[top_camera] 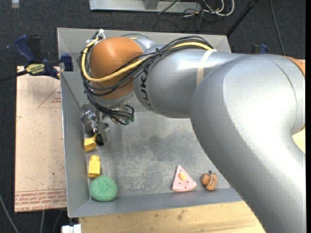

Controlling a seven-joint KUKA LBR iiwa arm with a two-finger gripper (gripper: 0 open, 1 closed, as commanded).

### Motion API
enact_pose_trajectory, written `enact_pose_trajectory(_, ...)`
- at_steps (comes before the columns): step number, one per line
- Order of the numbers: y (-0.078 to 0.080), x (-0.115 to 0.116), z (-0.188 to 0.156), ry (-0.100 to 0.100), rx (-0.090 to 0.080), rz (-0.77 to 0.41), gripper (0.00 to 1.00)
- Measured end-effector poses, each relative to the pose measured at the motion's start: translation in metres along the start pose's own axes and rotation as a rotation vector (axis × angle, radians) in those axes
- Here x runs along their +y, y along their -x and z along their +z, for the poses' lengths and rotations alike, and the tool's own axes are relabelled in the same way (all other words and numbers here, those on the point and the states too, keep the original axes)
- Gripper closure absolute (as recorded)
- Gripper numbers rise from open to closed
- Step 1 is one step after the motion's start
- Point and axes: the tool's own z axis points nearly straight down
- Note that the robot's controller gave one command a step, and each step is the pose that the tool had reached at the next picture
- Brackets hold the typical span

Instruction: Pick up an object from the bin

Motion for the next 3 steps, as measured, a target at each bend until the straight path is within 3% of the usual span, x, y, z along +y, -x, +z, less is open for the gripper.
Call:
enact_pose_trajectory(1, -0.010, 0.008, -0.058, 0.003, 0.008, -0.011, 1.00)
enact_pose_trajectory(2, -0.016, -0.012, -0.063, 0.000, -0.002, -0.005, 0.00)
enact_pose_trajectory(3, -0.022, -0.027, -0.030, 0.002, 0.001, 0.000, 1.00)
